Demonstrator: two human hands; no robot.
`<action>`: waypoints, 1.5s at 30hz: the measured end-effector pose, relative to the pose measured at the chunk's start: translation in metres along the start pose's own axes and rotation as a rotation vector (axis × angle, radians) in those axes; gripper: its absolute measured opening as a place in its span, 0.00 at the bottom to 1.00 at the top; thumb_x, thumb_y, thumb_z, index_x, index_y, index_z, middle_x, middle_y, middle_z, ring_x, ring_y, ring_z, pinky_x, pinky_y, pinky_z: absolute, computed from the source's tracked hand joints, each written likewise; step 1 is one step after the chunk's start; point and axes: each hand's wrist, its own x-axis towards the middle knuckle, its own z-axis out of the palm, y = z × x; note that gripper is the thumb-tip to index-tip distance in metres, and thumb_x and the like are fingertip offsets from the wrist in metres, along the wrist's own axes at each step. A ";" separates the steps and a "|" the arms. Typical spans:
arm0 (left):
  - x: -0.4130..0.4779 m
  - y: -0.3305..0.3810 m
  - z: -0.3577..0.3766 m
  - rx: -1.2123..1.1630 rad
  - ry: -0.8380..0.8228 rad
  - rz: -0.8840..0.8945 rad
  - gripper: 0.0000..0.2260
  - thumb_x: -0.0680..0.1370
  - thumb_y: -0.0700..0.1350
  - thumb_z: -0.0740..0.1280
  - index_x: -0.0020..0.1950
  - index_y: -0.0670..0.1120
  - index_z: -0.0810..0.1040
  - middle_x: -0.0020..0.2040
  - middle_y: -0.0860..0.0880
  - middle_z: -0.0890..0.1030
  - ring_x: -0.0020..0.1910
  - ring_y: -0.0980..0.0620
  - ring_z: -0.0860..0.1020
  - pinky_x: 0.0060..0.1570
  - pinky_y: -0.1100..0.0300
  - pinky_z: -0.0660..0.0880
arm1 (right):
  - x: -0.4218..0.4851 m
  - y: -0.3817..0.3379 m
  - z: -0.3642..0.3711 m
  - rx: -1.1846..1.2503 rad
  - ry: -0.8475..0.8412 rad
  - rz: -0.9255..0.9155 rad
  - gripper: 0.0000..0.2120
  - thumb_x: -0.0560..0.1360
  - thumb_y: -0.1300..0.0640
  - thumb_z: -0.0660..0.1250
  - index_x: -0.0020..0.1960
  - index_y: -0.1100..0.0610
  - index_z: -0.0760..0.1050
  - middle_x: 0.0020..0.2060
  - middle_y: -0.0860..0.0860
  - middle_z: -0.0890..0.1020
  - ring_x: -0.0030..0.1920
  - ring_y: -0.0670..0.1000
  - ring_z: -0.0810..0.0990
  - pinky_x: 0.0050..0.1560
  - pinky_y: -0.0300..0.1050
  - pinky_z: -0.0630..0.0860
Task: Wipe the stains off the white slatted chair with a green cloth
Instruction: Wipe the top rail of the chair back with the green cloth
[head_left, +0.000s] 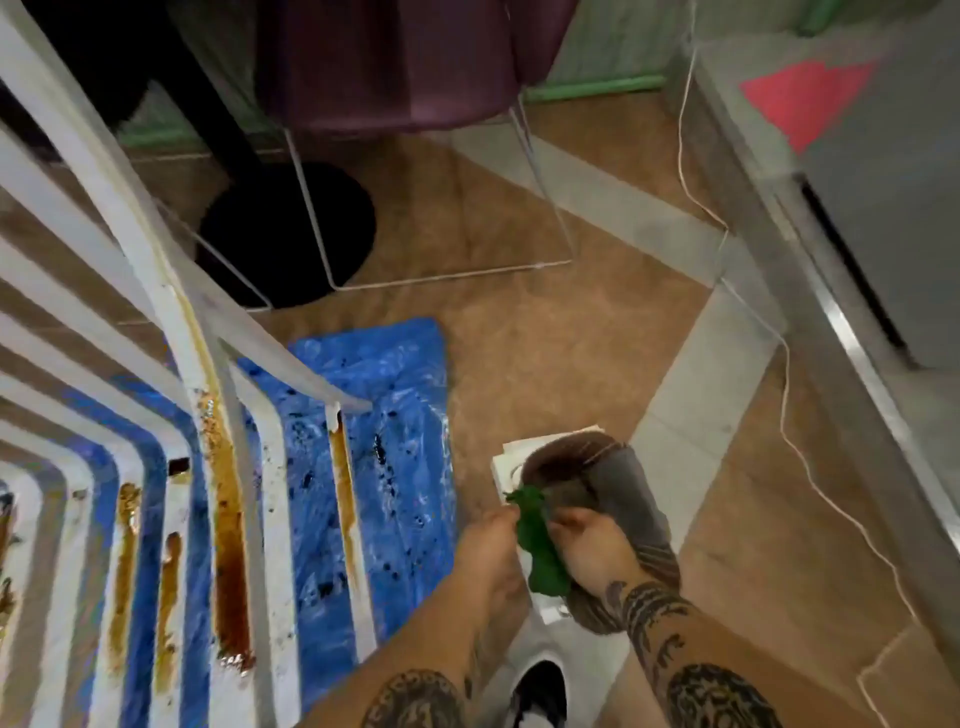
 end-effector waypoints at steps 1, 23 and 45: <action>0.013 -0.007 0.003 -0.040 0.007 -0.018 0.09 0.81 0.40 0.63 0.51 0.36 0.80 0.39 0.41 0.79 0.36 0.44 0.78 0.30 0.59 0.76 | 0.008 0.011 0.011 0.024 -0.028 0.011 0.10 0.82 0.54 0.64 0.57 0.54 0.83 0.51 0.53 0.86 0.54 0.55 0.83 0.62 0.49 0.76; -0.128 0.088 -0.028 -0.107 -0.054 0.117 0.10 0.81 0.42 0.69 0.61 0.41 0.78 0.56 0.41 0.83 0.54 0.42 0.83 0.60 0.45 0.79 | -0.110 -0.111 -0.052 0.875 0.078 -0.009 0.07 0.77 0.71 0.68 0.50 0.62 0.83 0.44 0.62 0.87 0.49 0.64 0.85 0.58 0.60 0.79; -0.550 0.314 -0.294 0.132 -0.101 1.013 0.11 0.80 0.42 0.69 0.61 0.51 0.82 0.54 0.48 0.86 0.56 0.47 0.84 0.61 0.48 0.79 | -0.449 -0.510 -0.122 0.781 0.048 -0.792 0.08 0.82 0.54 0.66 0.59 0.53 0.80 0.50 0.49 0.87 0.53 0.51 0.85 0.49 0.42 0.82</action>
